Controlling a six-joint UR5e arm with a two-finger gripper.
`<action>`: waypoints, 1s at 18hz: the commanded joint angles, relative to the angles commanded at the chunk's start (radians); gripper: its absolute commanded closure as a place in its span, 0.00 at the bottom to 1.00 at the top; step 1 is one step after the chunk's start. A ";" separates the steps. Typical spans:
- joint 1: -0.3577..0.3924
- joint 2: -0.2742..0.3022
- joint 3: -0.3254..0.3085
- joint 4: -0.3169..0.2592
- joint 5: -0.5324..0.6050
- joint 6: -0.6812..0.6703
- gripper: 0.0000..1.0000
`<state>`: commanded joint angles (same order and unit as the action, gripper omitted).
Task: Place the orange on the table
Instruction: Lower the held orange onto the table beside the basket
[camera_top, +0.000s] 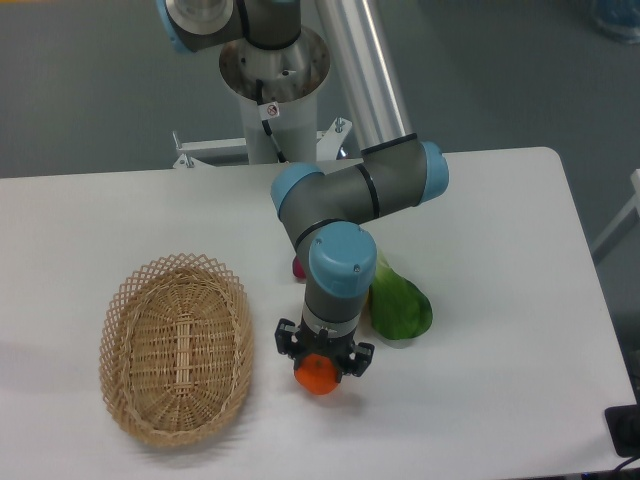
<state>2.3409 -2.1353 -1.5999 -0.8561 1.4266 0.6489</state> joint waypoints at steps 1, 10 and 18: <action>0.000 0.000 -0.002 0.006 0.000 0.000 0.31; -0.003 -0.011 -0.002 0.011 0.000 0.000 0.27; -0.002 0.001 0.008 0.017 0.006 0.024 0.00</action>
<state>2.3393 -2.1338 -1.5922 -0.8391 1.4327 0.6733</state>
